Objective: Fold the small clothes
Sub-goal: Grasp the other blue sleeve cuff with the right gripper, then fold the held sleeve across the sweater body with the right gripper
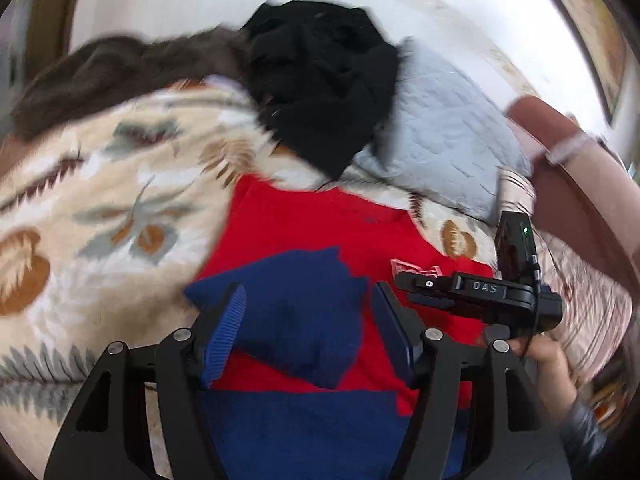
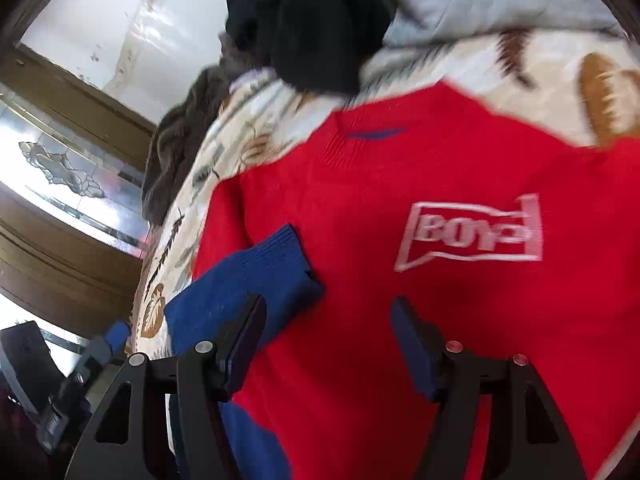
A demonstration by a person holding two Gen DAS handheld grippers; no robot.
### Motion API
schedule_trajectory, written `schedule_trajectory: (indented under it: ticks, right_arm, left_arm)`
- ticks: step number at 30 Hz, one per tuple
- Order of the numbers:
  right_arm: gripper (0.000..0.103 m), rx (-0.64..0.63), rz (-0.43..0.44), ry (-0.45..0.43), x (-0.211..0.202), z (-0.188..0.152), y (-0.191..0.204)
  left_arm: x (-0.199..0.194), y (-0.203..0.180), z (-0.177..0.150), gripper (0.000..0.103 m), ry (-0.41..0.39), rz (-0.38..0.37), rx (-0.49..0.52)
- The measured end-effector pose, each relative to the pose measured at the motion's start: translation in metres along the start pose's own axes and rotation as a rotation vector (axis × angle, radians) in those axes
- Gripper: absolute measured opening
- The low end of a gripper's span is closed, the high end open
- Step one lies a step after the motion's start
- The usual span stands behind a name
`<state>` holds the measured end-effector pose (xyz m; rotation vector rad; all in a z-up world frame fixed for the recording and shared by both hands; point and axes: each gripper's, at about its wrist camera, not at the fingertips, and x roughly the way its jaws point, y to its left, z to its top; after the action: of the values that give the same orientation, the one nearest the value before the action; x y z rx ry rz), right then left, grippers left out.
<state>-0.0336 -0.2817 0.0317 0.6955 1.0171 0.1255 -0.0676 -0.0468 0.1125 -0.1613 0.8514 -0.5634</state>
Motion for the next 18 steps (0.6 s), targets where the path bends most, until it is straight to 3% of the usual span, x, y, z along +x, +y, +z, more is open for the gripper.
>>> schedule_trajectory:
  ticks: [3, 4, 5, 6, 8, 12, 14, 18]
  right_arm:
    - [0.066, -0.026, -0.036, 0.015, 0.027, 0.007, 0.014]
    - [0.052, -0.061, -0.072, 0.004, 0.029, 0.008, 0.023]
    - [0.013, -0.101, -0.118, 0.006, 0.032, 0.009, 0.032]
    - [0.005, -0.134, -0.149, 0.004, 0.032, 0.009, 0.038]
    - [0.003, -0.149, -0.074, -0.051, 0.010, 0.010, 0.043]
    - [0.003, -0.145, -0.126, -0.303, -0.081, 0.011, 0.026]
    - [0.003, -0.115, -0.211, -0.408, -0.121, 0.008, 0.007]
    - [0.003, -0.047, -0.476, -0.414, -0.143, -0.002, -0.030]
  left_arm:
    - [0.004, 0.005, 0.013, 0.064, 0.016, 0.009, -0.025]
    - [0.002, 0.006, 0.016, 0.064, 0.004, 0.023, -0.017]
    - [0.002, 0.007, 0.019, 0.064, -0.001, 0.025, -0.011]
    - [0.002, 0.009, 0.022, 0.064, -0.004, 0.026, -0.009]
    - [0.005, 0.016, 0.024, 0.064, -0.001, 0.038, -0.027]
    - [0.007, 0.022, 0.025, 0.064, -0.005, 0.019, -0.058]
    - [0.007, 0.020, 0.024, 0.064, -0.012, 0.022, -0.040]
    - [0.015, 0.021, 0.025, 0.064, 0.007, 0.002, -0.070]
